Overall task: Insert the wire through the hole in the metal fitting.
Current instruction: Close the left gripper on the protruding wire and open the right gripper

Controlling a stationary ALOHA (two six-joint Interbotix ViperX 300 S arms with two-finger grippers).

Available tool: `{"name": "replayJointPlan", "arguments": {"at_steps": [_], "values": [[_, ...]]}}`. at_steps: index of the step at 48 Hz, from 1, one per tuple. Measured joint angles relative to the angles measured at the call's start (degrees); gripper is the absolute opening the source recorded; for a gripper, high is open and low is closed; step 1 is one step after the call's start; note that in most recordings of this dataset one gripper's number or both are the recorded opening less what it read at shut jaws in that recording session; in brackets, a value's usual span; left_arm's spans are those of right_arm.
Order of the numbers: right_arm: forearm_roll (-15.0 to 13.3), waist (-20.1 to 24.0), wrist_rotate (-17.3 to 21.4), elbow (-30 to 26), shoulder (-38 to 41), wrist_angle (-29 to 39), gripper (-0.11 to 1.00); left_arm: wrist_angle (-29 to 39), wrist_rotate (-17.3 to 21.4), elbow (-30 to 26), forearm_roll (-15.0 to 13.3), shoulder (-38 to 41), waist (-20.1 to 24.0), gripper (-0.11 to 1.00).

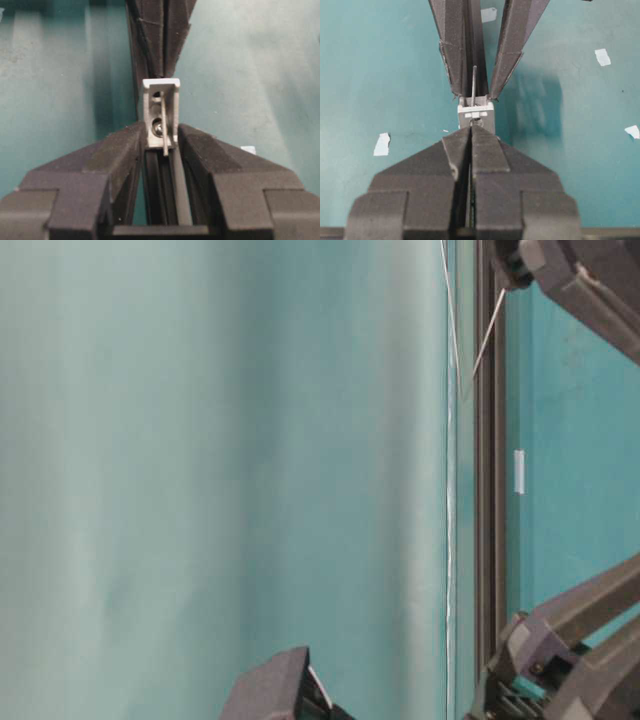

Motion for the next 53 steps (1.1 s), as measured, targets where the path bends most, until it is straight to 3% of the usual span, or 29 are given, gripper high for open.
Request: {"name": "replayJointPlan", "arguments": {"at_steps": [13,47,53], "values": [[0.0,-0.18,0.0,0.0,0.0,0.0,-0.01,2.29,-2.2,-0.18,-0.18,-0.09,0.79,-0.1],[0.0,-0.26,0.35,0.0,0.0,-0.35,0.0,3.25,-2.37,-0.26,-0.18,-0.35,0.79,-0.1],[0.0,-0.18,0.35,-0.09,0.0,-0.53,0.21,3.34,-2.29,-0.26,-0.18,-0.35,0.79,-0.1]]}}
